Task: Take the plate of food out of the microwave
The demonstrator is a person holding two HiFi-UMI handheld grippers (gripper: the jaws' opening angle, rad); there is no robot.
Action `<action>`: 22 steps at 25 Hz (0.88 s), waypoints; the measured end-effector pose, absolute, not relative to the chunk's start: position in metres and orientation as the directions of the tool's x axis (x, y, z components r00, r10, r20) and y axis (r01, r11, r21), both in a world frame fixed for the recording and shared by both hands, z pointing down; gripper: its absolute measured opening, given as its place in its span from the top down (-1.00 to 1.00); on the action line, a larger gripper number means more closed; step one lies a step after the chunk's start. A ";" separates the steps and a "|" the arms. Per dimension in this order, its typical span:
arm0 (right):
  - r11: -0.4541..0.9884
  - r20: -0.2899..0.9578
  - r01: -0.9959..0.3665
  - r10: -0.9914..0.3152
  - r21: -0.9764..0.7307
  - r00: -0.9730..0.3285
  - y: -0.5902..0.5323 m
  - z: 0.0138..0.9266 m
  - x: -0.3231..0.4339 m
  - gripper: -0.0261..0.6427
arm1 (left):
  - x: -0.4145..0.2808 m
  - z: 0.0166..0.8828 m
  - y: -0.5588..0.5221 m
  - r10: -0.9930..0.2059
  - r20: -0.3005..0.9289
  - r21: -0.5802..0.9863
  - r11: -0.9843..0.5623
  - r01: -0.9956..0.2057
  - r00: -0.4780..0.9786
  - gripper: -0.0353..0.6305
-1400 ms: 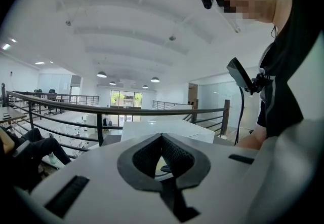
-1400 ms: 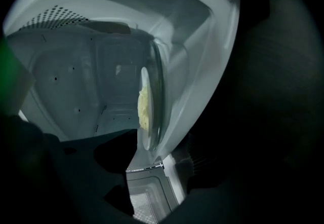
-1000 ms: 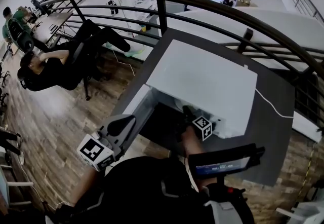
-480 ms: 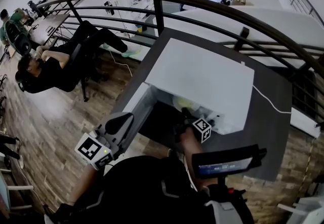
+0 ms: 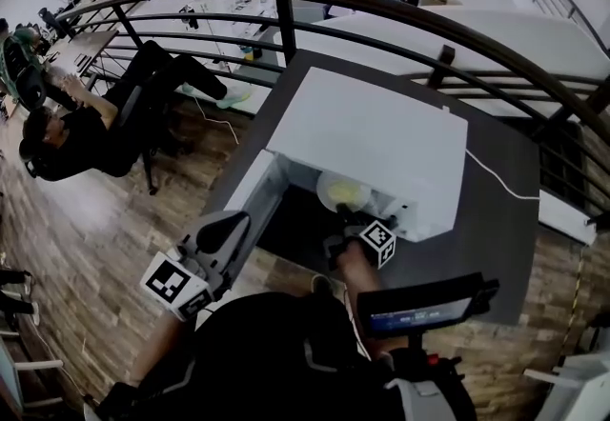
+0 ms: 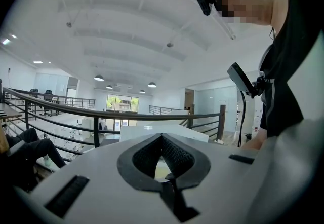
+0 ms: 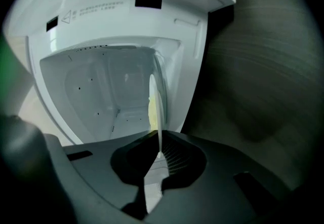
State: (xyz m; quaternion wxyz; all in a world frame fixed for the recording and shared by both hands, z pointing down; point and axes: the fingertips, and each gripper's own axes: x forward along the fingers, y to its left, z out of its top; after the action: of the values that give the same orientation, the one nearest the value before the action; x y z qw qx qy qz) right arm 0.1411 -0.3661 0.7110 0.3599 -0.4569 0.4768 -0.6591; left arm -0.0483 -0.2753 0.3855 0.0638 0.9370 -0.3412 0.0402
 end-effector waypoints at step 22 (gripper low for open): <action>-0.158 0.121 0.065 -0.915 -0.985 -0.385 -0.306 0.641 0.121 0.87 | -0.022 0.402 -0.261 -0.527 0.117 0.130 -0.832 -0.539 0.842 0.88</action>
State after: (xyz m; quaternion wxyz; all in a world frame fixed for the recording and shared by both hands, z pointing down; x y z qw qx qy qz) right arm 0.1209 -0.3057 0.6405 0.3800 -0.4040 0.5260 -0.6448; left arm -0.0217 -0.2613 0.4025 0.0793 0.9563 -0.2788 0.0381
